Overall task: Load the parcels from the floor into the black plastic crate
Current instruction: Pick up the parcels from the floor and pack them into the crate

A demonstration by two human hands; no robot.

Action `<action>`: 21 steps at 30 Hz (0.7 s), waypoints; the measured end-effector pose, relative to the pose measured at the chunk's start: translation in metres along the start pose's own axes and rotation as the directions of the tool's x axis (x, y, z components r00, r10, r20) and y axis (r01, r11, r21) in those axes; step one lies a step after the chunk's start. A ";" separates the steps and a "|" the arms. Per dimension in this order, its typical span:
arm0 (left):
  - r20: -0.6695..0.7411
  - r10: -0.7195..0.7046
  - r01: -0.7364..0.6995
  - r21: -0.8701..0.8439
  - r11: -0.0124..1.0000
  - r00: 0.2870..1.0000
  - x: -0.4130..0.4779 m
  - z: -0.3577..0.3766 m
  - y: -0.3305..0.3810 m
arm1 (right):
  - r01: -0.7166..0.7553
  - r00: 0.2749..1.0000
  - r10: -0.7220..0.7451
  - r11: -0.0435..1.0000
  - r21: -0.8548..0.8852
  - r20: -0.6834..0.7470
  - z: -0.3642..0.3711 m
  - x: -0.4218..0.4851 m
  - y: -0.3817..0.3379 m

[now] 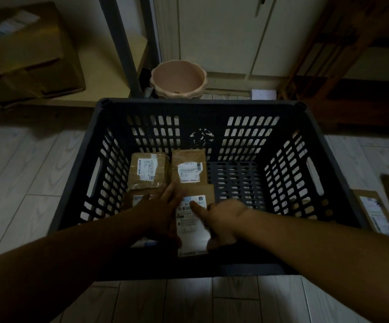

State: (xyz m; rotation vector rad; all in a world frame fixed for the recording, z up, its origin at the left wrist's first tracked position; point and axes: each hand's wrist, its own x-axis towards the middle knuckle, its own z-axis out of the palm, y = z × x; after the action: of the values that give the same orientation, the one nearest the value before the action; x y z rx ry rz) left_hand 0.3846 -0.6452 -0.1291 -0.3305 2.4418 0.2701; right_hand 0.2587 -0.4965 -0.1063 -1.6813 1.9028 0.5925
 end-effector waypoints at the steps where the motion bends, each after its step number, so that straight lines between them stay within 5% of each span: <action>1: 0.017 0.000 0.000 -0.006 1.000 1.000 0.001 0.000 -0.001 | -0.016 1.000 0.016 1.000 0.024 -0.026 -0.001 0.001 0.005; 12: 0.133 -0.007 0.015 -0.054 0.998 0.991 0.021 0.016 -0.007 | -0.109 0.991 0.100 0.989 0.104 0.083 0.012 0.038 0.017; 21: 0.079 0.021 -0.019 -0.025 0.999 0.997 0.033 0.024 -0.021 | -0.107 0.981 0.082 0.985 0.137 0.174 0.015 0.043 0.019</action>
State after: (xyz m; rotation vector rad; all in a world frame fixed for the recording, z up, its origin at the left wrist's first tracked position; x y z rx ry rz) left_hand 0.3798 -0.6637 -0.1709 -0.3002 2.3661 0.3162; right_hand 0.2380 -0.5176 -0.1460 -1.4106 1.8649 0.5964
